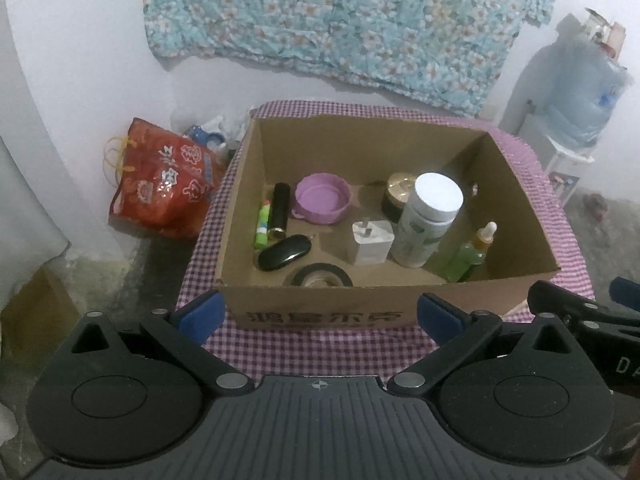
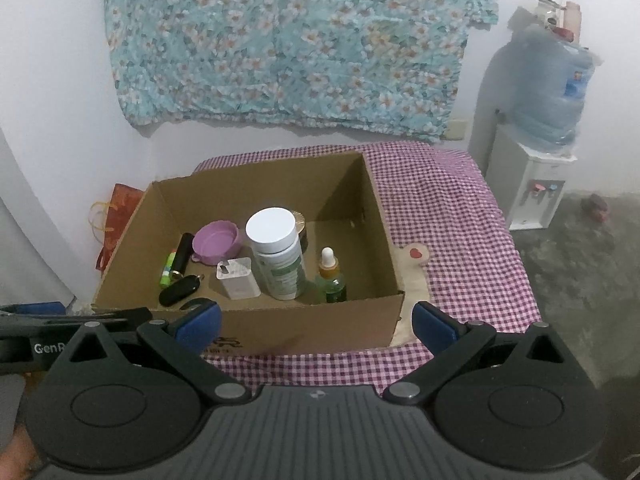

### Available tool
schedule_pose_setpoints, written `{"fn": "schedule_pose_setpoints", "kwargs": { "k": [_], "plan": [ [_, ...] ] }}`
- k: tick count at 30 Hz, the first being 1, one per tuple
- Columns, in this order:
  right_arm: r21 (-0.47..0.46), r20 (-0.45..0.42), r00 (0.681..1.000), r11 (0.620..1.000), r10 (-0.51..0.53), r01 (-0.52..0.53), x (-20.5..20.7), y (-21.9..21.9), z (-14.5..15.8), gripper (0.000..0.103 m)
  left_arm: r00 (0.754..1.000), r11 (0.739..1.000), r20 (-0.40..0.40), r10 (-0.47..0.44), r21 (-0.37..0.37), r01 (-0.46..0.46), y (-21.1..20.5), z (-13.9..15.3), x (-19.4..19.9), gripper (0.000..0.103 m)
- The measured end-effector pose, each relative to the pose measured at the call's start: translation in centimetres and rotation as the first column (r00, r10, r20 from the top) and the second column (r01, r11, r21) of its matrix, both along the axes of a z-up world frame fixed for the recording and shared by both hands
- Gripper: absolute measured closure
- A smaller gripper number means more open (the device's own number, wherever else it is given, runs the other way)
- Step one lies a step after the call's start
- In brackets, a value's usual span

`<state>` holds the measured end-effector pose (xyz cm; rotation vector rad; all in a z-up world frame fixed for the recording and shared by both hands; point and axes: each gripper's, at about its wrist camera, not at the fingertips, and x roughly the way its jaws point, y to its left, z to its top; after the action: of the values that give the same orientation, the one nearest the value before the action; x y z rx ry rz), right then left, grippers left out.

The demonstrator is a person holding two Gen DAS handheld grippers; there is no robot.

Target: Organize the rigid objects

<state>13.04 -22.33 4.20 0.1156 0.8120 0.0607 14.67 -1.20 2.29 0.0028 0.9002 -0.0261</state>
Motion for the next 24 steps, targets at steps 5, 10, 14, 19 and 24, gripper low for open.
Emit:
{"fn": "schedule_pose_setpoints", "kwargs": {
  "k": [5, 10, 14, 19, 24],
  "plan": [
    [0.000, -0.004, 1.000, 1.000, 0.008, -0.008, 0.7, 0.2, -0.3, 0.000, 1.000, 1.000, -0.008, 0.003, -0.006, -0.003, 0.3, -0.3, 0.3, 0.000],
    [-0.007, 0.000, 1.000, 1.000, 0.016, -0.016, 0.8, 0.5, -0.3, 0.000, 1.000, 1.000, -0.010, 0.003, -0.007, -0.003, 0.3, -0.4, 0.5, 0.000],
    [-0.007, -0.002, 1.000, 1.000, 0.016, -0.016, 0.9, 0.6, -0.4, 0.000, 1.000, 1.000, -0.008, 0.006, -0.010, -0.006, 0.7, -0.5, 0.6, 0.000],
    [-0.044, -0.011, 1.000, 0.999, 0.003, -0.004, 1.2, 0.6, -0.8, 0.000, 1.000, 1.000, -0.001, 0.008, -0.008, -0.008, 0.9, -0.5, 0.5, 0.000],
    [-0.039, -0.028, 1.000, 0.999, -0.002, 0.001, 1.4, 0.3, -1.2, 0.000, 1.000, 1.000, 0.006, 0.004, 0.005, -0.005, 0.7, -0.3, 0.4, 0.000]
  ]
}}
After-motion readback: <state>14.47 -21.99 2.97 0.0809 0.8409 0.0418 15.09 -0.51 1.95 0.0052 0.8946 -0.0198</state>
